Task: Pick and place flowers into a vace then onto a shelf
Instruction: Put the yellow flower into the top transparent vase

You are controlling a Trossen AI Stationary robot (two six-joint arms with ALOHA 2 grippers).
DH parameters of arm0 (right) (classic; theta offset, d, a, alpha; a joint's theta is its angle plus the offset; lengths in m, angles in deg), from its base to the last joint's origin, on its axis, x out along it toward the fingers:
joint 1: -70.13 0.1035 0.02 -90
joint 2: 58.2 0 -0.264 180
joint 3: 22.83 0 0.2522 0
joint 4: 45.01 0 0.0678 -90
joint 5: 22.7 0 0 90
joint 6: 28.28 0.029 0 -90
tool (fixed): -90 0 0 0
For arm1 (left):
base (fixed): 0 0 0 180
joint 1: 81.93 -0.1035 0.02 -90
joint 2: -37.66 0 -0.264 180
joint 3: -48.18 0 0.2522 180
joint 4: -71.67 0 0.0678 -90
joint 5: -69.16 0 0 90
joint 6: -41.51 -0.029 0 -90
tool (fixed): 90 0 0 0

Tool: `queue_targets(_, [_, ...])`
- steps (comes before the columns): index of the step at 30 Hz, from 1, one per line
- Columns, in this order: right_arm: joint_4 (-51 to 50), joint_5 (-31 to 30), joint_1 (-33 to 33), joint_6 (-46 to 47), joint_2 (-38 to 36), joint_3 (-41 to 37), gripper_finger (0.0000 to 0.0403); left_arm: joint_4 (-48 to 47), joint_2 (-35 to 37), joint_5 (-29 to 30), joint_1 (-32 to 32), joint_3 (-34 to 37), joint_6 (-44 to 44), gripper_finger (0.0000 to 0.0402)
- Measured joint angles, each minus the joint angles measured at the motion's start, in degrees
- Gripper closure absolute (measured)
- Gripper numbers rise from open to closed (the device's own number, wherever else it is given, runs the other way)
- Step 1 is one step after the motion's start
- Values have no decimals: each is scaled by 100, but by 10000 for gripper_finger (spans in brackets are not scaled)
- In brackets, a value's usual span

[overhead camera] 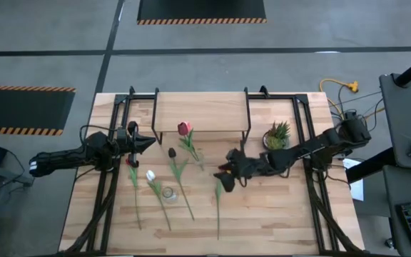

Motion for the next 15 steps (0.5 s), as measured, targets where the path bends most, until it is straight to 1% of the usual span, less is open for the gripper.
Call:
queue_targets(2, [-300, -76, 96, 226, 0, 0, 183, 1, 0, -1, 2, 0, -2, 398])
queue_targets(4, [-557, -312, 198, 497, 0, 0, 183, 1, 0, 0, 2, 0, -2, 398])
queue_targets(8, [-724, -680, 387, 863, 53, 0, 183, 0, -2, 0, 2, 0, 0, 398])
queue_targets(15, [-672, -692, 649, 1389, 526, 0, 183, 2, -2, -1, 2, 0, -2, 398])
